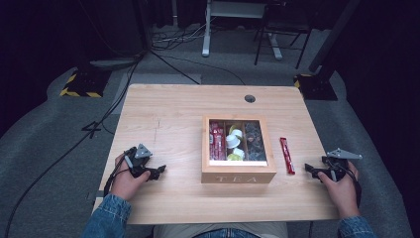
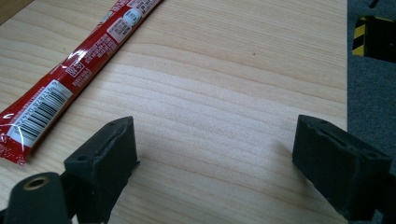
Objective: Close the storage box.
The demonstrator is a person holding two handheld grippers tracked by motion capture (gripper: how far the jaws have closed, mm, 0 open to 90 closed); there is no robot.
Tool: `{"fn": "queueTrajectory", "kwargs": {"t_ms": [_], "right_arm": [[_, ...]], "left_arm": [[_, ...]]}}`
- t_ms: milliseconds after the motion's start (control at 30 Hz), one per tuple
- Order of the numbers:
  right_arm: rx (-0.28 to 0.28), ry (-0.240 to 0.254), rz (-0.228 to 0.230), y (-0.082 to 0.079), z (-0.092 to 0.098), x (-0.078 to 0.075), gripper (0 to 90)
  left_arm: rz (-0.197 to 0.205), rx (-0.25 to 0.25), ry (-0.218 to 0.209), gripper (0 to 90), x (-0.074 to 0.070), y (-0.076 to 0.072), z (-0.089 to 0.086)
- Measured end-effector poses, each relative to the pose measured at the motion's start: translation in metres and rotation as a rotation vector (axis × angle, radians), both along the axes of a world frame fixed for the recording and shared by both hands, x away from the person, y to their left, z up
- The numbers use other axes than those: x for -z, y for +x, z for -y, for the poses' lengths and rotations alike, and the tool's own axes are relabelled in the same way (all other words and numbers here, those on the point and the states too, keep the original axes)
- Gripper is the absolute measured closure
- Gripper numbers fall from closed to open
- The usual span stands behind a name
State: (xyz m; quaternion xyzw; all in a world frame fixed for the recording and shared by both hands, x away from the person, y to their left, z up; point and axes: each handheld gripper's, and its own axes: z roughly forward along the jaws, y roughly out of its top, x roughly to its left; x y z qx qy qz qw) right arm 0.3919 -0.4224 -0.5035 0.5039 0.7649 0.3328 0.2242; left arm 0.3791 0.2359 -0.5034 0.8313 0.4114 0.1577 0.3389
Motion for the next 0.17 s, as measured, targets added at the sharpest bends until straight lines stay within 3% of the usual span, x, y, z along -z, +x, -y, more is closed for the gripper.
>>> {"fn": "queueTrajectory", "kwargs": {"t_ms": [167], "right_arm": [[0.001,0.000,0.000,0.0000,0.0000,0.0000,13.6]], "left_arm": [[0.002,-0.016,0.004,16.3,0.0003,0.0000,0.0003]]}}
